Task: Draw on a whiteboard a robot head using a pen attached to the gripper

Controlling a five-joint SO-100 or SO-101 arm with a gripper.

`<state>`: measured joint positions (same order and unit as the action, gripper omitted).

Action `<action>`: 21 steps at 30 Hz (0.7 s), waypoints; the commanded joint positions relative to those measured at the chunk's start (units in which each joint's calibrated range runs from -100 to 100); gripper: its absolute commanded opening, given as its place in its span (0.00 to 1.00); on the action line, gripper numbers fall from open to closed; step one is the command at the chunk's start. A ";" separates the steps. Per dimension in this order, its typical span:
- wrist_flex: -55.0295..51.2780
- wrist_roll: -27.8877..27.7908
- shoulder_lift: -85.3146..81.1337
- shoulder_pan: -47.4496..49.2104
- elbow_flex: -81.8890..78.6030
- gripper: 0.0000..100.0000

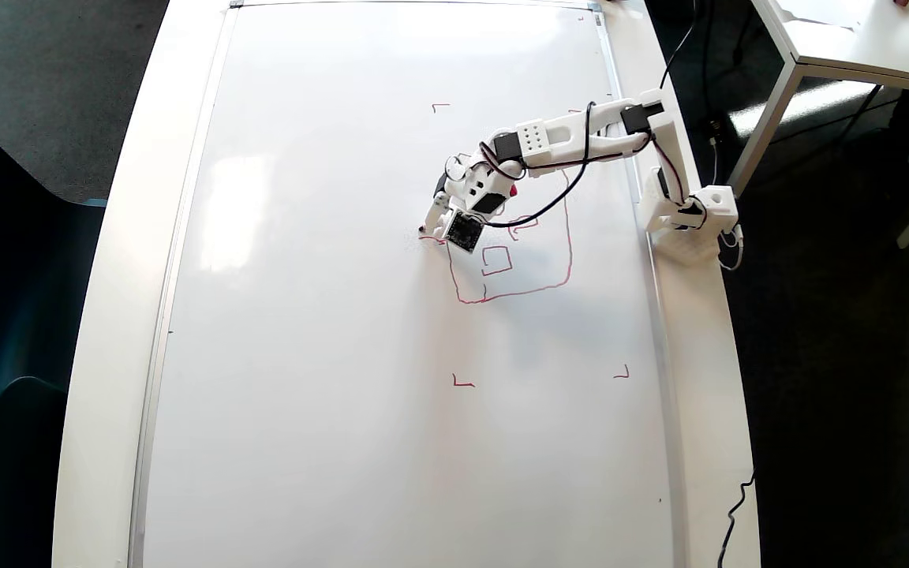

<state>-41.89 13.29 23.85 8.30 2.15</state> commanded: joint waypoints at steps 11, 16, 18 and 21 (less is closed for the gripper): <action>5.66 0.17 1.77 4.26 1.80 0.01; 7.92 -0.21 1.86 3.67 1.80 0.01; 7.92 -0.21 1.86 3.45 1.80 0.01; 7.92 -0.21 1.86 2.57 1.71 0.01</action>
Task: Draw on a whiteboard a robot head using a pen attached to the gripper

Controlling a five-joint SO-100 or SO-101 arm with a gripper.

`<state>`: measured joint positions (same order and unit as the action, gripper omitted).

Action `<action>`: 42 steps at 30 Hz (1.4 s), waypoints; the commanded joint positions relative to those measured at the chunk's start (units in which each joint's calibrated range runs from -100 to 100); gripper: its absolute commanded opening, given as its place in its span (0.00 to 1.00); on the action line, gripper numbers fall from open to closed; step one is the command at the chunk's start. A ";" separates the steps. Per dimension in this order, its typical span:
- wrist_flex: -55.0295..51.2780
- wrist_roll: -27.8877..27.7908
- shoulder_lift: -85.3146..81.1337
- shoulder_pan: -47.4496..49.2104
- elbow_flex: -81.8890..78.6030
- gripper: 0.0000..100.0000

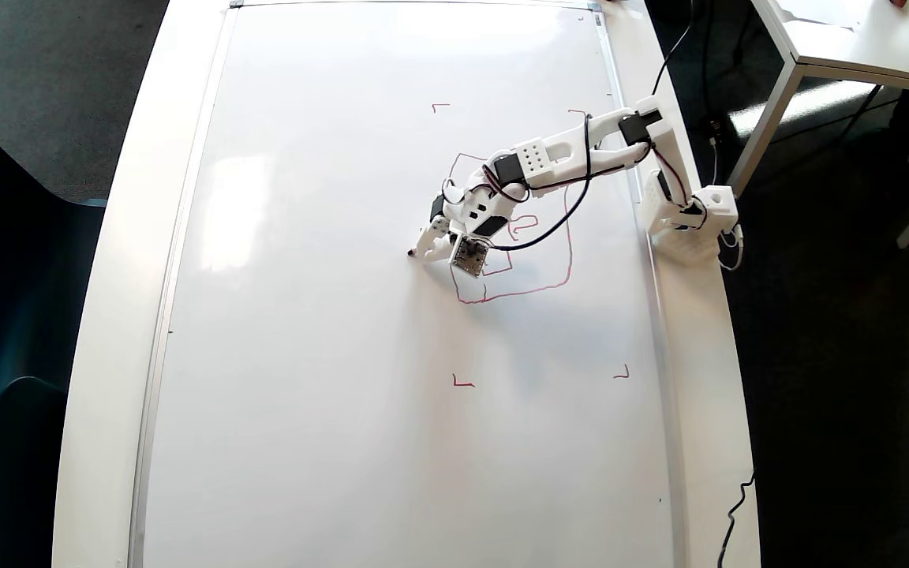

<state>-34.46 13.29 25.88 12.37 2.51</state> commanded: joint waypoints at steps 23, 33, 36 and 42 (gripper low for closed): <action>2.23 -0.26 -0.18 -5.11 0.53 0.01; -4.03 1.03 -1.10 -5.04 -0.65 0.01; -5.51 2.37 -1.10 -5.04 -0.56 0.01; -6.11 2.37 -1.18 -5.04 -0.56 0.01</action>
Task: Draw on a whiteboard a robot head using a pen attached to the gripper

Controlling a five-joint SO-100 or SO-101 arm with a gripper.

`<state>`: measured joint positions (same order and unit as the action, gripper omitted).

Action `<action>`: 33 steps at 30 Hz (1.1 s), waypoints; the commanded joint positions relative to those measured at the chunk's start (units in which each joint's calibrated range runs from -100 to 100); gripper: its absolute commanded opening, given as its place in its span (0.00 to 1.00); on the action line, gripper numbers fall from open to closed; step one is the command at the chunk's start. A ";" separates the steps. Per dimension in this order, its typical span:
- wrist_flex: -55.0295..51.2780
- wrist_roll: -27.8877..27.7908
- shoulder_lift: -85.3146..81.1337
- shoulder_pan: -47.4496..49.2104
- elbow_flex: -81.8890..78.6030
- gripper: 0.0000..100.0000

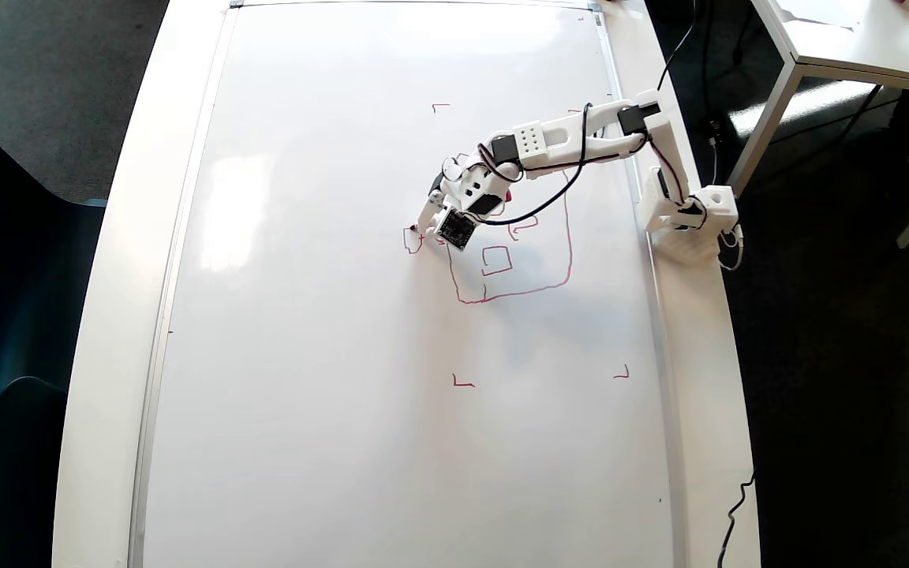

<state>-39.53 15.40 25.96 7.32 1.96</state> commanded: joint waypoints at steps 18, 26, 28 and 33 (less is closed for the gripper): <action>-3.83 0.36 -1.27 0.60 0.53 0.01; -6.00 0.36 -1.27 1.41 0.71 0.01; -6.00 0.41 -1.27 1.41 0.71 0.01; -5.56 0.41 -1.27 1.71 0.80 0.01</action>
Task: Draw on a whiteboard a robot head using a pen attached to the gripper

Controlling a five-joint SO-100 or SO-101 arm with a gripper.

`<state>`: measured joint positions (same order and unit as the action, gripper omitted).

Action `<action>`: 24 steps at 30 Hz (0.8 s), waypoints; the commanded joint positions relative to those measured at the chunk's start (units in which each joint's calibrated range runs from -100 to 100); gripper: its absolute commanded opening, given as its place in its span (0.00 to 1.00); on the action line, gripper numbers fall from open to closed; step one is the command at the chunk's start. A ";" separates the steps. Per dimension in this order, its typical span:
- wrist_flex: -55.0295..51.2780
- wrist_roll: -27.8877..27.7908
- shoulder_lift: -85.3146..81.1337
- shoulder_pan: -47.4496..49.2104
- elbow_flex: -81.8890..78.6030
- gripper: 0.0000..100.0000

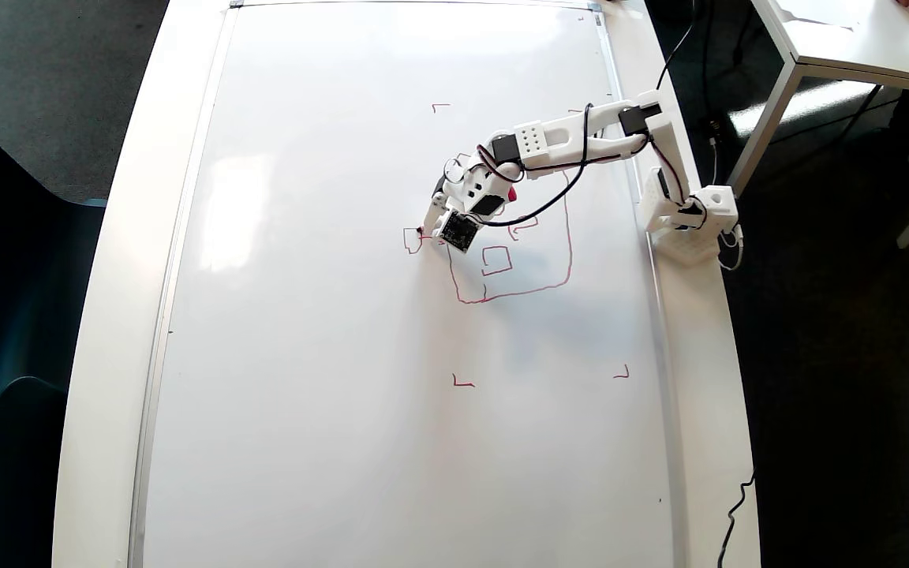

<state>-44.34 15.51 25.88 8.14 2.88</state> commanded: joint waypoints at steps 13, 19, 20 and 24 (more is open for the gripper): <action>-0.40 -0.07 -5.38 0.81 1.07 0.01; 4.46 -2.69 -9.74 -0.23 1.16 0.01; 5.42 -3.07 -10.83 -0.30 1.16 0.01; 9.76 -6.88 -15.94 -1.33 1.07 0.01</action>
<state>-38.01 11.65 17.75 8.30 2.97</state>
